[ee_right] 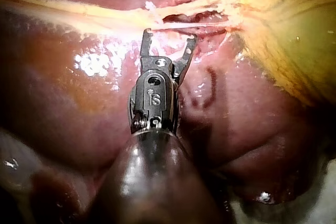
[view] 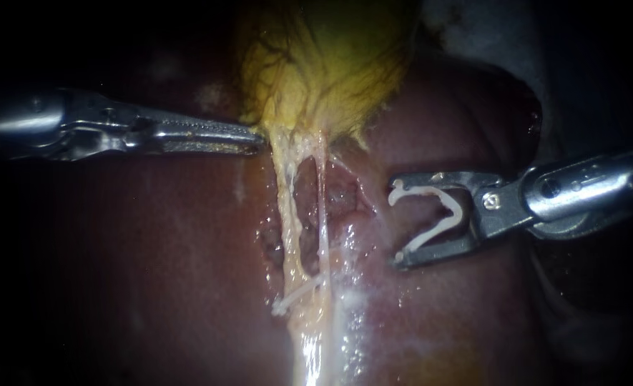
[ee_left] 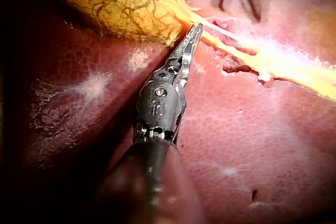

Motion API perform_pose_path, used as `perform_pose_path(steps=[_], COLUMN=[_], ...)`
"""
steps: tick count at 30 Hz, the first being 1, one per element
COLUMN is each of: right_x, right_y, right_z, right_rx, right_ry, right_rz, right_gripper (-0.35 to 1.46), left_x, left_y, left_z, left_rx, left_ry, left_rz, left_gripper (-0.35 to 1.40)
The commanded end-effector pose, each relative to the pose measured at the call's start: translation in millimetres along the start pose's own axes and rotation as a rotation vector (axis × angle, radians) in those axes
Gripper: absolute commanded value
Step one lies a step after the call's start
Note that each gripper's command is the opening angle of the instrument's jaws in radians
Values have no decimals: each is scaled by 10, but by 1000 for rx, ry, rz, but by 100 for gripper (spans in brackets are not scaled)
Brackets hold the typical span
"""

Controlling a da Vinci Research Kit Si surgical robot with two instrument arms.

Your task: Clipping second clip left tube

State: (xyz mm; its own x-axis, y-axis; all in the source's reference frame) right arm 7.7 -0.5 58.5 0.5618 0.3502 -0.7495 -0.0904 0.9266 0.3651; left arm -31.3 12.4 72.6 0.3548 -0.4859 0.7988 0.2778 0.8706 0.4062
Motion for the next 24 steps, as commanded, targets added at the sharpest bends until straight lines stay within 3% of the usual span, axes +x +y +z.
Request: perform_pose_path(steps=[1,6,11,15,19,24], right_x=[0,0,1,2,7,10], right_y=[0,-1,-1,0,3,4], right_z=[0,-1,-1,3,13,27], right_rx=[0,0,3,16,69,210], right_ry=[0,0,-2,-1,12,70], right_rz=[0,0,-1,2,8,68], right_gripper=[60,60,60,60,60,57], left_x=[-3,-22,-50,-64,-66,-65], left_y=[0,5,12,11,7,8], left_z=[-4,-31,-70,-86,-85,-84], left_rx=[1,3,-27,-35,-39,-39], left_ry=[0,5,-21,-32,-34,-34], left_rz=[-2,-12,-26,-23,-19,-18], left_gripper=[-35,-35,-35,-35,-35,-35])
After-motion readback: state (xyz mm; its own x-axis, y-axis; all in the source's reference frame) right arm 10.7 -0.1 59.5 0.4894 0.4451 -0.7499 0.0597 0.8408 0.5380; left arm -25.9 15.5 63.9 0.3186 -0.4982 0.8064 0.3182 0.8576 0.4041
